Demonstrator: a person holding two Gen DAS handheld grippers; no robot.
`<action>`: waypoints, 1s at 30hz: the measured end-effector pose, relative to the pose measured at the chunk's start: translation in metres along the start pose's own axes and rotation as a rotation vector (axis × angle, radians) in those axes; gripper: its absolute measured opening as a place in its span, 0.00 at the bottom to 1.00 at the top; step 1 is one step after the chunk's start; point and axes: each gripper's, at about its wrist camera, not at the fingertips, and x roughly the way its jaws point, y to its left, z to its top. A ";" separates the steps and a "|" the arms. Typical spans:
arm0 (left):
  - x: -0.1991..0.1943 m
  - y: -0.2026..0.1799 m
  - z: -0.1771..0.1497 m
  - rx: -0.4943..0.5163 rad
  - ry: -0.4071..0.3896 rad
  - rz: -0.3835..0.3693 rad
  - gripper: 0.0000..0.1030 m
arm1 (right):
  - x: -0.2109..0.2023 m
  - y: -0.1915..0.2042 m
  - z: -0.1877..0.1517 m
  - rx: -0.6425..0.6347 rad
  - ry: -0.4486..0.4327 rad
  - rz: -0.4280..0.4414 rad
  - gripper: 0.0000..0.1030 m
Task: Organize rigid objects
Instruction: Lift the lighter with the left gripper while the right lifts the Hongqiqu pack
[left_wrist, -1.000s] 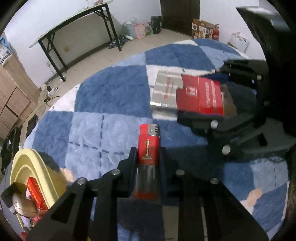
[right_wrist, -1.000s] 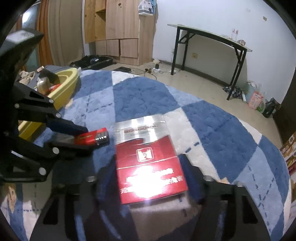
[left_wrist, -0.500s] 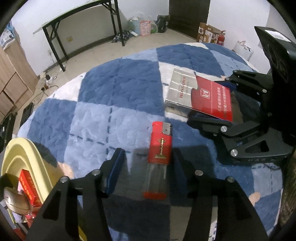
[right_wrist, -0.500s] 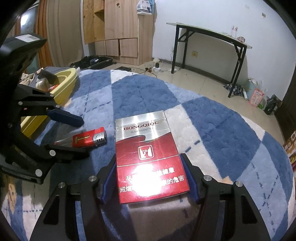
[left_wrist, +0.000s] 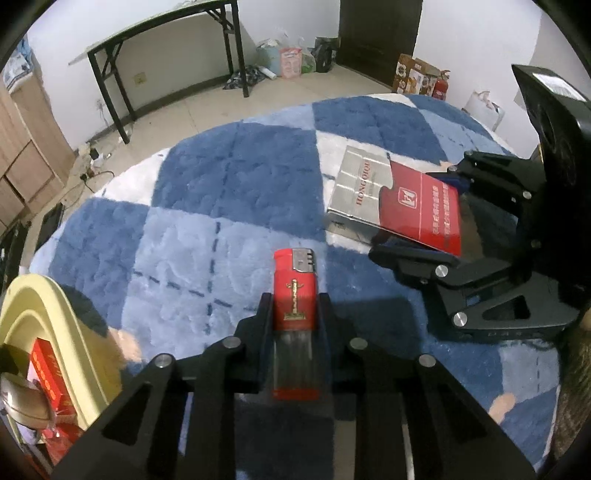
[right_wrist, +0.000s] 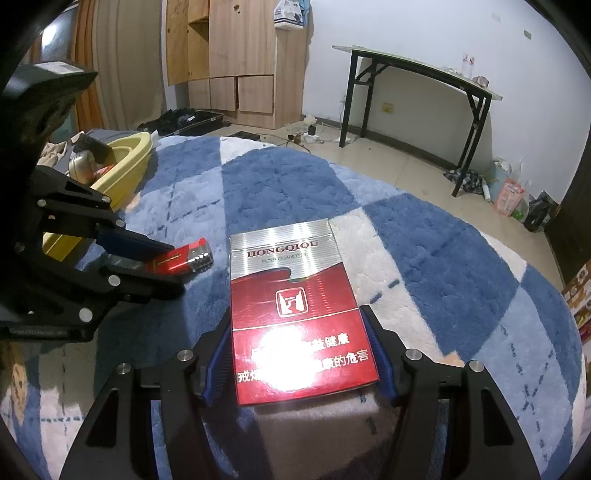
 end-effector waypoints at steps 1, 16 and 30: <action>0.001 0.000 0.000 -0.002 -0.001 0.002 0.24 | 0.000 0.000 0.000 -0.001 0.001 -0.001 0.61; -0.005 -0.007 0.003 -0.035 -0.073 0.069 0.24 | -0.006 -0.001 0.000 0.019 -0.016 -0.002 0.54; -0.024 0.003 0.005 -0.050 -0.108 0.086 0.24 | -0.010 0.000 0.002 0.021 -0.015 -0.013 0.54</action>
